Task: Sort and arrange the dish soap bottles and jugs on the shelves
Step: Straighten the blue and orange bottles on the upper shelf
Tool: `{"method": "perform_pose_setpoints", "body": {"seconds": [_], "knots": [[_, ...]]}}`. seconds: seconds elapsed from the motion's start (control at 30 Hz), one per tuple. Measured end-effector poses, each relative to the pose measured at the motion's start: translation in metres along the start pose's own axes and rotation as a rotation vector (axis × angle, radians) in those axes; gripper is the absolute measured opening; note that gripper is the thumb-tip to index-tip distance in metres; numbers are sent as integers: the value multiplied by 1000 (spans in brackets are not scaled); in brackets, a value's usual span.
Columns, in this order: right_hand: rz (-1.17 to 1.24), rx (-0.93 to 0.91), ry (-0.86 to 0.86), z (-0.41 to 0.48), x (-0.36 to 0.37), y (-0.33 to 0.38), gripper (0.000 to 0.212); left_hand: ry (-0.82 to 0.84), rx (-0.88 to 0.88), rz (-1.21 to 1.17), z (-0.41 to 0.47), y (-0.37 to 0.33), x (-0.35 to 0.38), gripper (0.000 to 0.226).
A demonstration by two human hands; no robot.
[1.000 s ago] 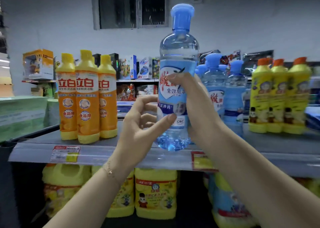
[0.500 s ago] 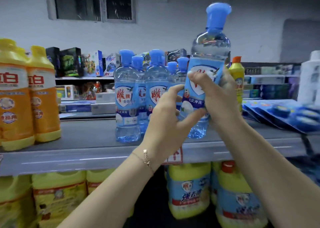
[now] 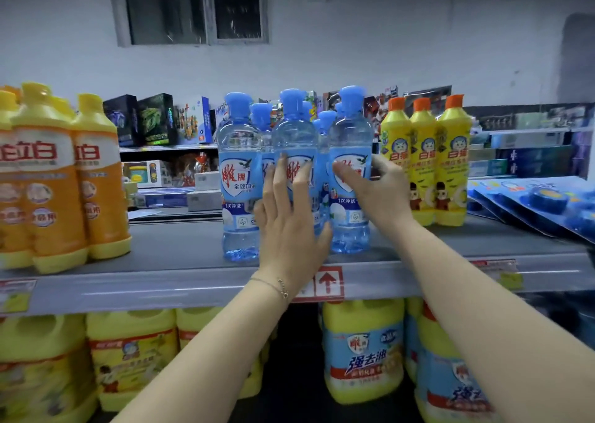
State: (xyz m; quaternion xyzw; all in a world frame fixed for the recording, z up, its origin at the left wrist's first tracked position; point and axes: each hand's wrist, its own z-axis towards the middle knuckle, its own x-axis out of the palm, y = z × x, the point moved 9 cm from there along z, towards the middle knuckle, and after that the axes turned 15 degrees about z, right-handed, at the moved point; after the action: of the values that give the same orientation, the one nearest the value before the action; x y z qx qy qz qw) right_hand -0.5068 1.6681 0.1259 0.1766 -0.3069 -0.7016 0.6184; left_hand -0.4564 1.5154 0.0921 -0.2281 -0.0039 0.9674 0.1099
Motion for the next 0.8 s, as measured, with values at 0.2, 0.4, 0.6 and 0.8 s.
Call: {"method": "perform_pose_setpoints", "body": {"seconds": [0.2,0.4,0.6,0.8], "knots": [[-72,-25,91,-9,5,-8,55,-61,-20,8,-3,3,-5,86],[-335,-45,178,-23,3,-7,65,-84,-3,17,-5,-4,-7,73],[-422,-85,143,-29,6,-7,66,-78,-2,3,-3,-3,-6,73],[-504,-163,45,-34,3,-6,71,-14,-17,-25,0,-1,-1,78]]}}
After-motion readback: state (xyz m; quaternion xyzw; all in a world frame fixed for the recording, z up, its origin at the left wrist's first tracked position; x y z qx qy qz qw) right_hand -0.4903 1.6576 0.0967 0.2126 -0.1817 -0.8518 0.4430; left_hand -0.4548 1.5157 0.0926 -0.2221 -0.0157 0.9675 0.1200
